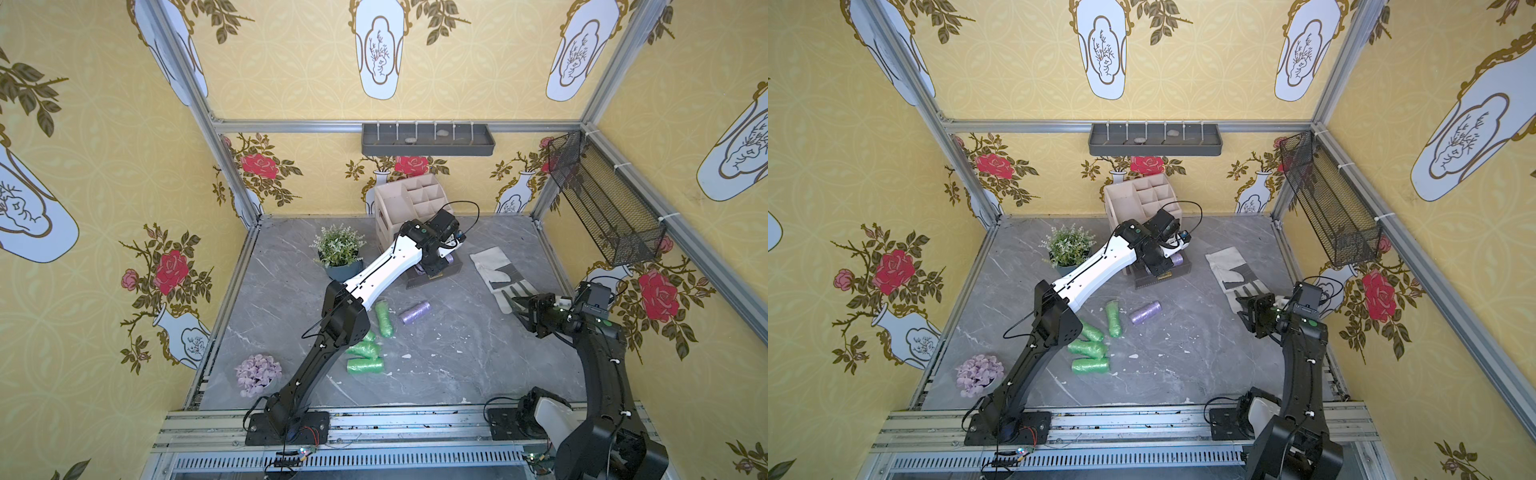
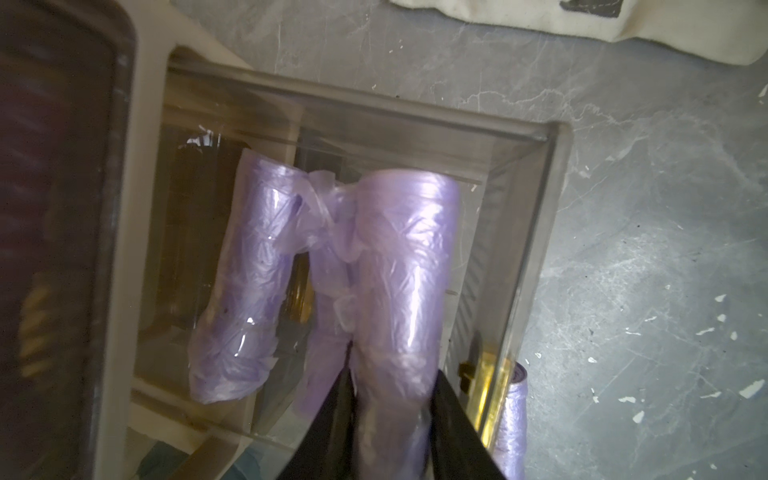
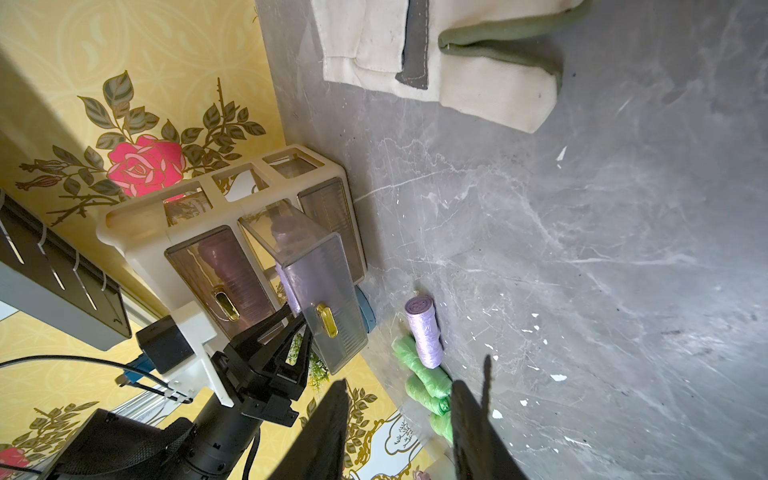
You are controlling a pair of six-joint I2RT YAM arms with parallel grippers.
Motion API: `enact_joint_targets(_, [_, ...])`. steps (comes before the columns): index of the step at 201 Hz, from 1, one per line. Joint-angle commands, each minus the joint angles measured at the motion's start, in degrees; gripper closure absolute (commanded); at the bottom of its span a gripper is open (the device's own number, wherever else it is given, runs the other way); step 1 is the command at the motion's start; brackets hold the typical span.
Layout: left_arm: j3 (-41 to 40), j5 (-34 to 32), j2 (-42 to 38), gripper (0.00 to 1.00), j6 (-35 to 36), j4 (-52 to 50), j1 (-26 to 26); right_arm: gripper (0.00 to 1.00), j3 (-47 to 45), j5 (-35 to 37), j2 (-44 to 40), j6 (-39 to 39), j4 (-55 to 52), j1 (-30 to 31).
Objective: Sort the rolls of trash bags by color and place them into the drawer
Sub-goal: Place the roll of trash bags in the drawer.
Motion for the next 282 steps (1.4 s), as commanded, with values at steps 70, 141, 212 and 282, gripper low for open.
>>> enact_joint_targets(70, [-0.4,0.6,-0.3,0.62,-0.3,1.3,0.0,0.58,-0.5,0.5,0.0,-0.8,0.1,0.0])
enact_joint_targets(141, [-0.5,0.6,-1.7,0.58,-0.2,1.9,0.0,0.58,-0.3,0.4,-0.1,-0.9,-0.1,0.0])
enact_joint_targets(212, [-1.8,0.1,-3.7,0.62,-0.2,2.1,0.0,0.58,-0.1,0.4,-0.2,-0.9,-0.2,0.0])
enact_joint_targets(282, [-6.3,-0.3,-4.8,0.71,-0.5,1.6,0.0,0.58,0.0,0.4,-0.4,-0.9,-0.3,0.0])
